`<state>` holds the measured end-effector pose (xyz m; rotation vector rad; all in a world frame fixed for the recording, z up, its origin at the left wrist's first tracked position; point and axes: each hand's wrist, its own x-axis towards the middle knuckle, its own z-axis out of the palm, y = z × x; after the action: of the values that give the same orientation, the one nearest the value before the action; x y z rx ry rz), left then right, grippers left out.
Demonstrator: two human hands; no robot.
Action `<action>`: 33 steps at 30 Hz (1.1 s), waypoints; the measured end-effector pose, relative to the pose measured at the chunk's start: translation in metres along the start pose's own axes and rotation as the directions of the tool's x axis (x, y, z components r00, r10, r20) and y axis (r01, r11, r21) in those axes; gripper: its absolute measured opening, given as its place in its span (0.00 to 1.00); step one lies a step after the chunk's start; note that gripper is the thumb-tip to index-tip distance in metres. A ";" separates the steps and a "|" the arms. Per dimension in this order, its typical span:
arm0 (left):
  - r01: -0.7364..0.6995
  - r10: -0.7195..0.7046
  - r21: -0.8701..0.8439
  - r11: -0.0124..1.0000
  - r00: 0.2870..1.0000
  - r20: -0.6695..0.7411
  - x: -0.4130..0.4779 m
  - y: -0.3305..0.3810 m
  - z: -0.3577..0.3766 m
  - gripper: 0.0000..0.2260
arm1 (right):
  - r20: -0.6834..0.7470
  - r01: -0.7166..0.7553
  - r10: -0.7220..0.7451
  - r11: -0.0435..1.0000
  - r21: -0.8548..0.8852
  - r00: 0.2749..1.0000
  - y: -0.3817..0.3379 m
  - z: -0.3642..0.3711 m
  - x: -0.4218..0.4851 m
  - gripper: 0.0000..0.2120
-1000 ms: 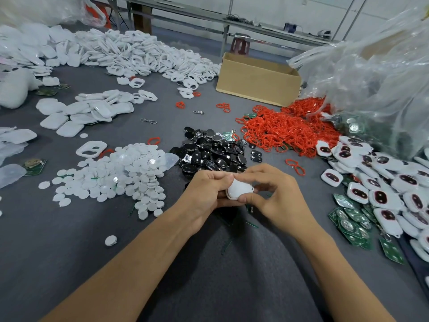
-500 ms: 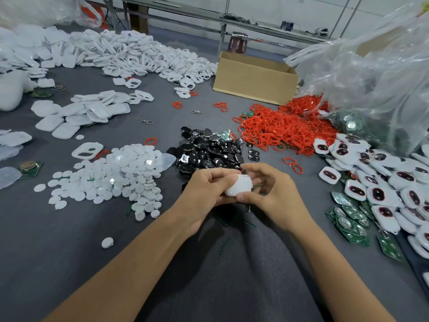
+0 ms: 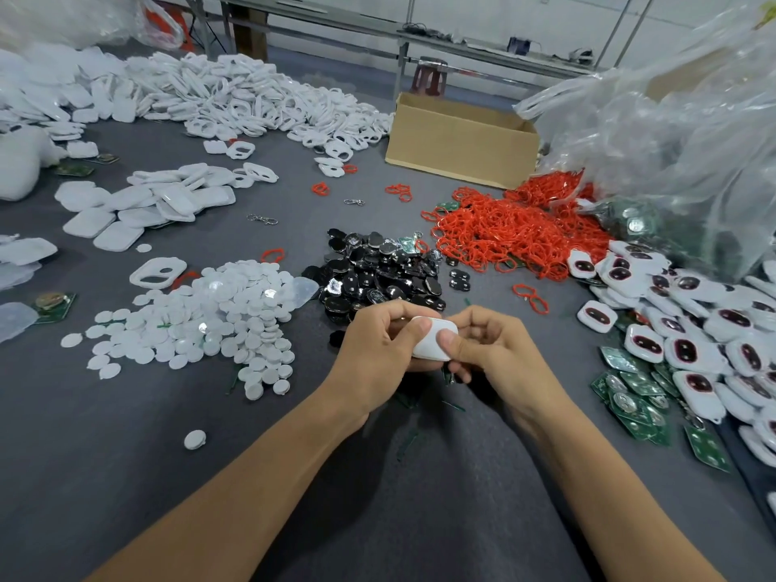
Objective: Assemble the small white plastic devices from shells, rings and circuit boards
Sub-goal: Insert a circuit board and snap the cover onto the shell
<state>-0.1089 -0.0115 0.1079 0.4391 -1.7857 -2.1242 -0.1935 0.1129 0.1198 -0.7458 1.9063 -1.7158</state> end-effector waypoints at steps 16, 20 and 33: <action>-0.014 0.002 -0.208 0.978 0.998 -0.058 -0.002 -0.001 0.011 0.08 | -0.194 0.110 -0.144 0.978 -0.175 0.970 -0.003 0.002 0.006 0.03; -0.015 0.014 -0.085 0.996 1.000 -0.017 -0.001 -0.001 0.007 0.06 | -0.184 0.105 -0.127 0.987 -0.124 0.975 -0.003 -0.003 0.006 0.02; -0.102 0.084 0.302 0.948 0.994 0.070 -0.002 0.000 0.006 0.15 | -0.054 0.112 -0.136 0.942 -0.316 0.989 -0.003 -0.001 0.005 0.07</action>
<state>-0.1099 -0.0056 0.1092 0.3639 -2.1338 -1.8182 -0.1975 0.1100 0.1228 -0.9475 2.2600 -1.5485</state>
